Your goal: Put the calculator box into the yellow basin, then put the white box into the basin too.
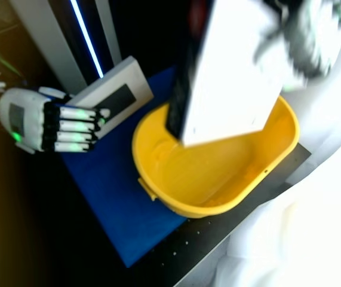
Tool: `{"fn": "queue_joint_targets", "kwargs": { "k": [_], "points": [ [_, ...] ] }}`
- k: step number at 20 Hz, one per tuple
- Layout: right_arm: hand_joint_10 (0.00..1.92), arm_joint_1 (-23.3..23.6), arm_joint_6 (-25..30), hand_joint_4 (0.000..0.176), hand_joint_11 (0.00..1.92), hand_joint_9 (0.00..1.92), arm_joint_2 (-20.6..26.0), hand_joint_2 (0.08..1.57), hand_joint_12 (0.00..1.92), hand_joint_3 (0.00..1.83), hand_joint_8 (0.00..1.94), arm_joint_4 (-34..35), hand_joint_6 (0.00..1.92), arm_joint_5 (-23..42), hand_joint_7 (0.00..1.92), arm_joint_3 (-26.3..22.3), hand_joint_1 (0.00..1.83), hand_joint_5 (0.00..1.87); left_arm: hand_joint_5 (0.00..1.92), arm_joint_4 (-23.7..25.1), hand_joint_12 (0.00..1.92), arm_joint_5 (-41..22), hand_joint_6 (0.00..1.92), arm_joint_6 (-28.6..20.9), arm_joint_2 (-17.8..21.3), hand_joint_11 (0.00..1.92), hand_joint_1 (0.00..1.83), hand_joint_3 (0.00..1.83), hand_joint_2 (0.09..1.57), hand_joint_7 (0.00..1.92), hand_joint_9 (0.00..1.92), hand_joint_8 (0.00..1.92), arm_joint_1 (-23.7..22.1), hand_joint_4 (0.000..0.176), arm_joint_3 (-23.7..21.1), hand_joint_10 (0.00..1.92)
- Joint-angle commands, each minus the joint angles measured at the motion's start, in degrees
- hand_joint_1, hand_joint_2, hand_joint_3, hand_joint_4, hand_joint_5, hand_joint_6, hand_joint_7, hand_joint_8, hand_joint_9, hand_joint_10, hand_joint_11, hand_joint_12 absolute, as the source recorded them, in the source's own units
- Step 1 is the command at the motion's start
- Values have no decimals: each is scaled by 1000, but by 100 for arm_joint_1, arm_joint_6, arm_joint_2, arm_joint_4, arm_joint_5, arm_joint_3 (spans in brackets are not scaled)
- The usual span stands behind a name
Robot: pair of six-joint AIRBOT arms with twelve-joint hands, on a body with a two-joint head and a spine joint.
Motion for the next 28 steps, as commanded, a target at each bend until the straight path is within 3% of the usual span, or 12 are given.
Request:
{"fn": "queue_joint_targets", "kwargs": {
  "k": [1,9,10,13,14,16,17,19,23,24,26,28],
  "points": [
    [1399,72,75,0,618,777,-8,1151,1680,0,1120,-56,1059,-709,922,15,1363,908,832,-160,1559,-470,1075,-50,-72,673,1359,2,1169,853,805,1247,-26,0,60,1402],
    [1376,99,76,0,621,766,-8,1160,1753,0,1220,-79,1084,-708,900,15,1235,896,743,-125,1664,14,1269,-47,-355,529,1201,1,1222,800,681,1357,131,0,332,1329],
    [1416,99,76,0,594,764,-8,1161,1746,2,1173,-79,1091,-708,893,15,1329,889,516,-132,1679,-3,983,-48,-353,169,1102,0,1169,563,424,1036,139,0,332,1136],
    [1434,99,76,0,612,774,-6,1167,1724,2,1183,-87,1120,-709,878,16,1357,859,429,-212,1735,-74,669,-49,-335,21,1061,0,1124,354,232,828,161,0,332,1153],
    [1433,104,77,0,652,787,-5,1168,1715,1,1190,-103,1120,-711,880,15,1359,844,408,-239,1717,-86,595,-49,-324,3,1013,0,1113,295,149,746,176,39,336,1122],
    [1346,159,82,0,596,766,-2,1163,1716,0,1230,-178,1080,-714,893,13,1234,895,377,-328,1597,-136,392,-49,-284,0,971,0,1064,253,47,526,227,76,335,1019],
    [1316,200,83,0,553,744,9,1166,1732,1,1245,-223,1094,-715,876,12,1204,901,365,-425,1544,-206,285,-49,-247,0,953,0,1048,250,20,429,271,74,330,964],
    [1277,237,88,0,623,794,36,1156,1648,1,1160,-274,1118,-720,908,12,1230,899,347,-540,1275,-319,85,-49,-193,0,867,0,994,273,0,129,304,124,306,664],
    [1158,341,127,20,673,860,122,1145,1575,0,1058,-436,1148,-804,941,-12,1205,925,306,-903,721,-986,7,-49,174,0,804,2,1023,235,100,9,448,113,21,163],
    [1163,344,127,26,675,849,129,1158,1585,1,1112,-444,1174,-816,911,-17,1194,901,277,-918,728,-1046,0,-48,199,0,737,0,1020,222,117,0,458,90,-2,89],
    [1170,348,127,29,684,847,233,1161,1601,1,1131,-522,1174,-996,908,-102,1192,893,264,-1089,795,-1569,0,-38,526,0,671,5,1046,218,139,0,539,90,-288,78],
    [1220,387,124,0,813,919,363,1130,1431,0,1044,-630,1044,-1120,919,-216,1336,930,351,-1311,678,-2036,22,104,920,0,661,9,1086,273,190,10,670,93,-612,55]
  ]
}}
